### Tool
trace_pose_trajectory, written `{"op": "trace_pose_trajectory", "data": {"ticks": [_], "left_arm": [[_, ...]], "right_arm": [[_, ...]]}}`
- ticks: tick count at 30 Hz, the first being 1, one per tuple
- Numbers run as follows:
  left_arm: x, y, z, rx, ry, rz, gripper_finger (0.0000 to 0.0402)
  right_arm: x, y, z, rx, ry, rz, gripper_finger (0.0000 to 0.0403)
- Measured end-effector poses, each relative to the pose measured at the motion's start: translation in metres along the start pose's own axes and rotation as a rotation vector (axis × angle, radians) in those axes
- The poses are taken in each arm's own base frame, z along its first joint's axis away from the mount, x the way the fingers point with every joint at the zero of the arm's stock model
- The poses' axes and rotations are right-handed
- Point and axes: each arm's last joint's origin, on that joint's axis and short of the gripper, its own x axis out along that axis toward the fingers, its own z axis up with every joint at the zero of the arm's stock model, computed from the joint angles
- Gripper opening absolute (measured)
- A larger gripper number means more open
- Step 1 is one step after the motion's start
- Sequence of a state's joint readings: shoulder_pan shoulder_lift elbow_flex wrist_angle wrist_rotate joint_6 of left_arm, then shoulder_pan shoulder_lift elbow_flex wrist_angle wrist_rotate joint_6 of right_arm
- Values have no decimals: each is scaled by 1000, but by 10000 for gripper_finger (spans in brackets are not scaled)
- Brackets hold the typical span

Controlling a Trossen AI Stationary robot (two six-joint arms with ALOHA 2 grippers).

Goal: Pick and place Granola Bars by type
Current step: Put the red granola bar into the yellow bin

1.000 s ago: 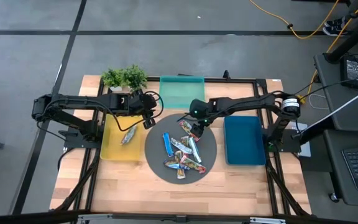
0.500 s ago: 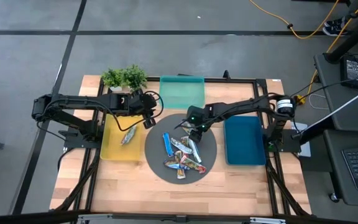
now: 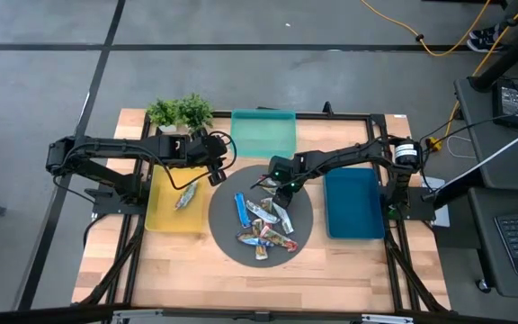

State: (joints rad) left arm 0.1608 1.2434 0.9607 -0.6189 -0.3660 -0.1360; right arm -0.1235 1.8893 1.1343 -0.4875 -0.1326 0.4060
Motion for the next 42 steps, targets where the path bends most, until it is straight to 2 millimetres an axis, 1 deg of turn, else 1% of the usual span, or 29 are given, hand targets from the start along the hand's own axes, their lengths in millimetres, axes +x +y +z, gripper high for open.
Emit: {"op": "trace_pose_trajectory", "data": {"ticks": [6,13,18,25,30,42], "left_arm": [[0,0,0,0,0,0,93],[0,0,0,0,1,0,92],[0,0,0,0,1,0,93],[0,0,0,0,1,0,89],[0,0,0,-1,-1,0,88],[0,0,2,-7,-16,-2,88]], "right_arm": [[0,0,0,-27,0,2,109],[-1,0,0,-68,1,1,70],[-15,0,1,-73,-26,8,50],[-45,-2,6,-84,-114,17,41],[-62,-2,7,-109,-184,-39,40],[-62,-1,6,-168,-178,-45,40]]}}
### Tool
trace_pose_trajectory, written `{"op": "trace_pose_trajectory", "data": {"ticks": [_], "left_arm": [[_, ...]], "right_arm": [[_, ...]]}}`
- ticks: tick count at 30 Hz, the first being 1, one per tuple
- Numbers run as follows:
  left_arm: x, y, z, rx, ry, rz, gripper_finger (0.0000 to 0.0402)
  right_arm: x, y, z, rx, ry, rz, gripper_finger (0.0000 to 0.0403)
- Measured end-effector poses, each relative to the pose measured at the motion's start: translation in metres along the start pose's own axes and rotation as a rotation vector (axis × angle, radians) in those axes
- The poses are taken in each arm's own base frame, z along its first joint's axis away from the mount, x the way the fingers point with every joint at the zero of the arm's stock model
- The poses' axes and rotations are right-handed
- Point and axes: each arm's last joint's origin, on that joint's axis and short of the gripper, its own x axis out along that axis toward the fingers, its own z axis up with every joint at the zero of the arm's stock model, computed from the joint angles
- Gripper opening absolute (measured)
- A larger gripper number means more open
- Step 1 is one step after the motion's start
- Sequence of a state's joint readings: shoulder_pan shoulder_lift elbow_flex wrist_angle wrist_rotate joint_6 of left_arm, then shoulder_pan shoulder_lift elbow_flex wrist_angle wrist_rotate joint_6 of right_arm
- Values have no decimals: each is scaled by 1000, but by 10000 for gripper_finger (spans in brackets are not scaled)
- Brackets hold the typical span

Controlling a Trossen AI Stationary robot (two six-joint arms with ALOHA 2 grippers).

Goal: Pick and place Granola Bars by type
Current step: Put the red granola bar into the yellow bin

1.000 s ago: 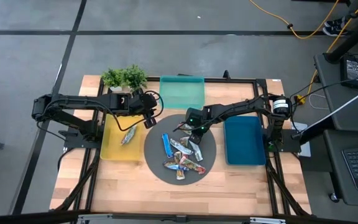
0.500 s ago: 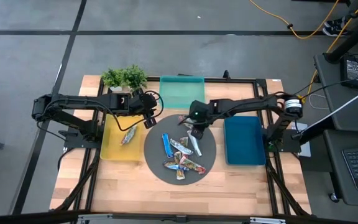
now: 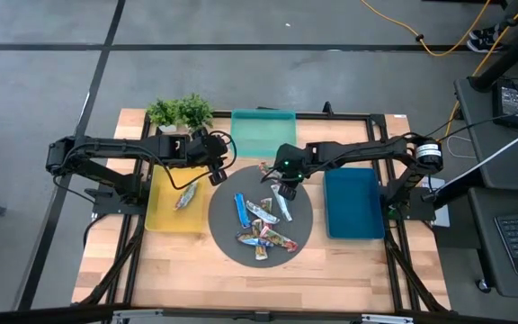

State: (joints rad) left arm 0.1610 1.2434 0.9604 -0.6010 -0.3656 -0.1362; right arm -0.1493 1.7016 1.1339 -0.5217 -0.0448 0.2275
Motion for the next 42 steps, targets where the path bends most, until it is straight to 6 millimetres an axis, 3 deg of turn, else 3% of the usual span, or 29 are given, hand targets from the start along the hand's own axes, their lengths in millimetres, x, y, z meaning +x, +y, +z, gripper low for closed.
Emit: {"op": "trace_pose_trajectory", "data": {"ticks": [7,21,33,42], "left_arm": [[0,0,0,0,0,0,89],[0,0,0,0,-1,0,88],[0,0,1,-2,-6,-1,88],[0,0,1,-5,-13,-8,89]], "right_arm": [[0,1,0,-2,7,32,42],[13,0,-10,-2,8,88,105],[23,-4,-11,-25,11,5,108],[45,-5,-18,-18,90,41,108]]}}
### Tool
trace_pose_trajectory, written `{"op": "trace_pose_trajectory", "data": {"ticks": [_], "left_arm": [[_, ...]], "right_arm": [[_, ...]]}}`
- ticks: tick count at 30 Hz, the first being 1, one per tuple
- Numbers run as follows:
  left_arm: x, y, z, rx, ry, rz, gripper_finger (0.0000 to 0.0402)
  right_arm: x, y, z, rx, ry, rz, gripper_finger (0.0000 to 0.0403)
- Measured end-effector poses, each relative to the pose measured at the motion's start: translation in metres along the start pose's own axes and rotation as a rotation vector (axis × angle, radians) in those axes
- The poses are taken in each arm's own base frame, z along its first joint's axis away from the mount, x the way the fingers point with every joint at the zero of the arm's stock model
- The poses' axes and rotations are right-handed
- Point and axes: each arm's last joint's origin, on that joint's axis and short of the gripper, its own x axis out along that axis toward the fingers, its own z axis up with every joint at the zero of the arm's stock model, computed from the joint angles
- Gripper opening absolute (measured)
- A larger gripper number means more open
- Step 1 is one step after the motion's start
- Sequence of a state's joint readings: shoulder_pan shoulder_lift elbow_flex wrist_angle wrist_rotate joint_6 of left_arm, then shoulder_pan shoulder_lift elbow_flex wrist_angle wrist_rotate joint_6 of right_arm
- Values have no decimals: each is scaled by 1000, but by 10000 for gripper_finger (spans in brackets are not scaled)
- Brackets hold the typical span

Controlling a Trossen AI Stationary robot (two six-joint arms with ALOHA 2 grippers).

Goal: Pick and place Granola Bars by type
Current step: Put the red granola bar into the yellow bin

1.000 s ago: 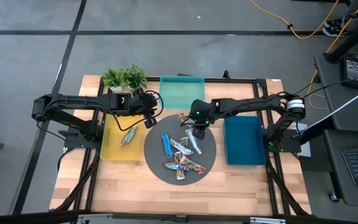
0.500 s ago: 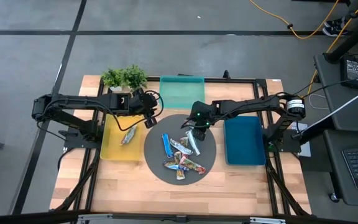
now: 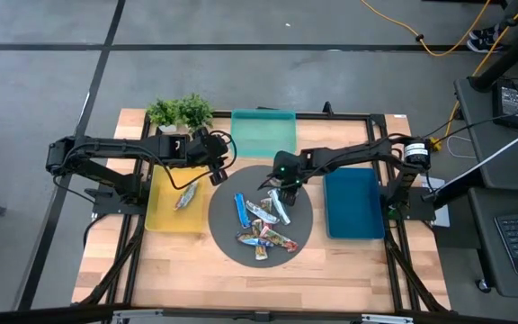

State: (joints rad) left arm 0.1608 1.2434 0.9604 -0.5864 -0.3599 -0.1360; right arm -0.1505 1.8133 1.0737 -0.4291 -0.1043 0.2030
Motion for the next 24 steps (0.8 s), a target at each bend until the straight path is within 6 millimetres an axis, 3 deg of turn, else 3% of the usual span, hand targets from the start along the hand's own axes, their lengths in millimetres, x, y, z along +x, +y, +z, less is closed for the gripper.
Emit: {"op": "trace_pose_trajectory", "data": {"ticks": [11,19,24], "left_arm": [[0,0,0,-9,-3,-3,89],[0,0,0,-12,-3,-3,90],[0,0,0,-12,-3,-3,89]], "right_arm": [[6,-1,-2,0,21,-2,104],[6,-1,-1,-2,17,-2,16],[6,-1,-1,3,18,-2,26]]}}
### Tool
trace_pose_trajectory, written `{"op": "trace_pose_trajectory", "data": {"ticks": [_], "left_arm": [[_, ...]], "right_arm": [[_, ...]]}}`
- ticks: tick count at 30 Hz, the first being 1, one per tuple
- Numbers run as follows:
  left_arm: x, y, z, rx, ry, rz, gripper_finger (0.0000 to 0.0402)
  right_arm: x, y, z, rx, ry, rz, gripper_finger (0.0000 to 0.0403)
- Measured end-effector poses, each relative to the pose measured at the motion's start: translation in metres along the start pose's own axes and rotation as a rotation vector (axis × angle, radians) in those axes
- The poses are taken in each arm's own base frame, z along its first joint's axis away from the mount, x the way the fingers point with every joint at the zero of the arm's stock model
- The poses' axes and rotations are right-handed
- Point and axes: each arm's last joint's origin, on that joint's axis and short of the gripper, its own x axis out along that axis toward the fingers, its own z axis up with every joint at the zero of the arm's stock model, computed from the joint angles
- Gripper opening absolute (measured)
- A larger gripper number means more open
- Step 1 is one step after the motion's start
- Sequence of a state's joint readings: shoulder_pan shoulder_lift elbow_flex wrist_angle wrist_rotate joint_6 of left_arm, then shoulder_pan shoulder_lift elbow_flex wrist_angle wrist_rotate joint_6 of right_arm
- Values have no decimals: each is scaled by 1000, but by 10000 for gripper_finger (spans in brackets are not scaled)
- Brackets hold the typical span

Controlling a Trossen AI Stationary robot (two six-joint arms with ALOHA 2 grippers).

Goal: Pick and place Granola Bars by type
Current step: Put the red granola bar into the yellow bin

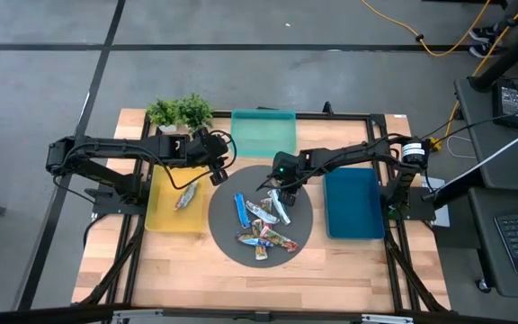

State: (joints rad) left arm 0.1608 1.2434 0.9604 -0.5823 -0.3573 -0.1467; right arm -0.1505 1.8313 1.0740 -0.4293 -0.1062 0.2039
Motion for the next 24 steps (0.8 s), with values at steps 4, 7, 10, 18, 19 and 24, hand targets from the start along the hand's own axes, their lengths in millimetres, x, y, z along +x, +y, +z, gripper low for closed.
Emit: {"op": "trace_pose_trajectory", "data": {"ticks": [4,7,10,18,19,24], "left_arm": [[0,0,0,0,0,0,88],[0,0,0,1,0,0,90],[0,0,0,-1,-3,0,89],[0,0,0,-3,-3,-1,88],[0,0,0,-9,-4,-1,89],[0,0,2,-37,-23,-4,90]], "right_arm": [[-4,1,-1,-2,3,0,21],[-14,3,4,-18,-14,3,8],[-25,5,10,-29,-31,-1,15],[-67,9,20,-70,-129,-85,8],[-72,9,21,-77,-147,-94,9],[-106,12,25,-109,-273,-146,5]]}}
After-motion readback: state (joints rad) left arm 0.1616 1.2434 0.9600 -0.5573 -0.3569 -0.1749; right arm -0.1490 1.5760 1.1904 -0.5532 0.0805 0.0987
